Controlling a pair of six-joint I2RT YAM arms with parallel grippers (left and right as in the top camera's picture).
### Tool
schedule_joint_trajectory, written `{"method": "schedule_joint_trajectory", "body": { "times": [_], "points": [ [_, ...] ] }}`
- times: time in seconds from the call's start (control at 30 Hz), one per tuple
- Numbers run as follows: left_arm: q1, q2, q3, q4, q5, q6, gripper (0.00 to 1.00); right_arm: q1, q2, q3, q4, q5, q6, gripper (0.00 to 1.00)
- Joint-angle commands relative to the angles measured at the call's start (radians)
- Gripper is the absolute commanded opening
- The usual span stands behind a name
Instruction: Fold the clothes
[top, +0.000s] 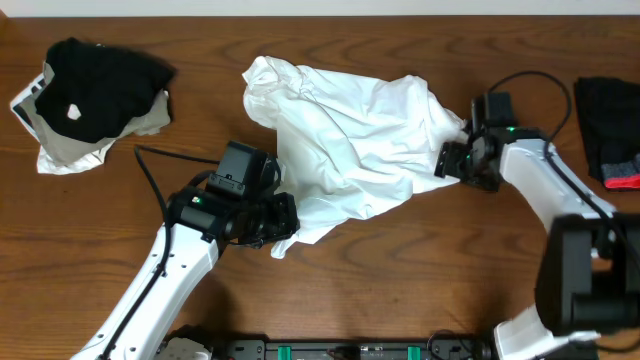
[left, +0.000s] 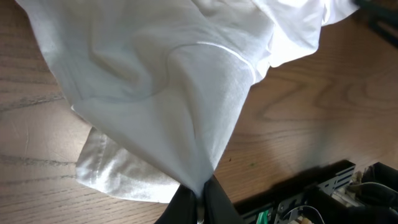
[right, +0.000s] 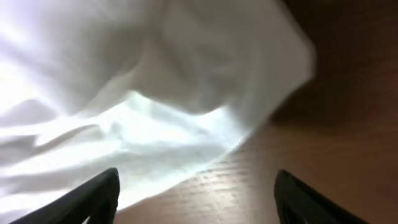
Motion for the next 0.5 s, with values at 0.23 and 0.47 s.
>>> {"method": "schedule_joint_trajectory", "body": {
  "times": [0.23, 0.47],
  "points": [
    [0.006, -0.005, 0.014, 0.010, -0.008, 0.007, 0.06, -0.004, 0.001, 0.007, -0.026, 0.066, -0.061, 0.79],
    [0.006, -0.005, 0.014, 0.010, -0.008, 0.020, 0.06, -0.020, 0.065, 0.007, 0.009, 0.126, -0.124, 0.80]
  ]
}}
